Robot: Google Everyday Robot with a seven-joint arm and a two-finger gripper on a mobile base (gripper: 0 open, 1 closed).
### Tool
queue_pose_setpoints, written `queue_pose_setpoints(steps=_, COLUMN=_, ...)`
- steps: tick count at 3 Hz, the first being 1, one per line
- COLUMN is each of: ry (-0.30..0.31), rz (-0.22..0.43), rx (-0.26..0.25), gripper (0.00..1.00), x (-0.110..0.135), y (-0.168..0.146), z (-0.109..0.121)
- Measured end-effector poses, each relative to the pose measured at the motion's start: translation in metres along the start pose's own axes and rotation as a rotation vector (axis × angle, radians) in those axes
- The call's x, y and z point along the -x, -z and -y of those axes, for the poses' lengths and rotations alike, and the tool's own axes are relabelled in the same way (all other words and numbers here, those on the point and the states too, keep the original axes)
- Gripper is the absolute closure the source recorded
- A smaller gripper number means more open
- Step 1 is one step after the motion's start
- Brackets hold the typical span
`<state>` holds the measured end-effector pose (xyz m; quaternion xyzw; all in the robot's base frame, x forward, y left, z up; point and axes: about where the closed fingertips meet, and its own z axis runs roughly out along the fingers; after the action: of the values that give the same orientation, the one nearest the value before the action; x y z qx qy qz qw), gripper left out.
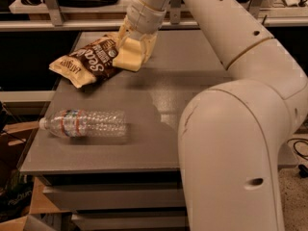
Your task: Move sponge near brown chip bag
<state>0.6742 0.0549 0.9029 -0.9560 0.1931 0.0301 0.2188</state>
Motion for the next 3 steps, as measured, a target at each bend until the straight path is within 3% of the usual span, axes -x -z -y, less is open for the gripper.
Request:
queue_pose_setpoints(steps=2, ry=0.014, rz=0.019, rx=-0.002, gripper=0.12, x=-0.0007, y=-0.0061, z=0.0093)
queue_pose_setpoints(steps=3, ry=0.016, rz=0.024, rx=-0.004, gripper=0.00, x=-0.0015, y=-0.0072, z=0.0114)
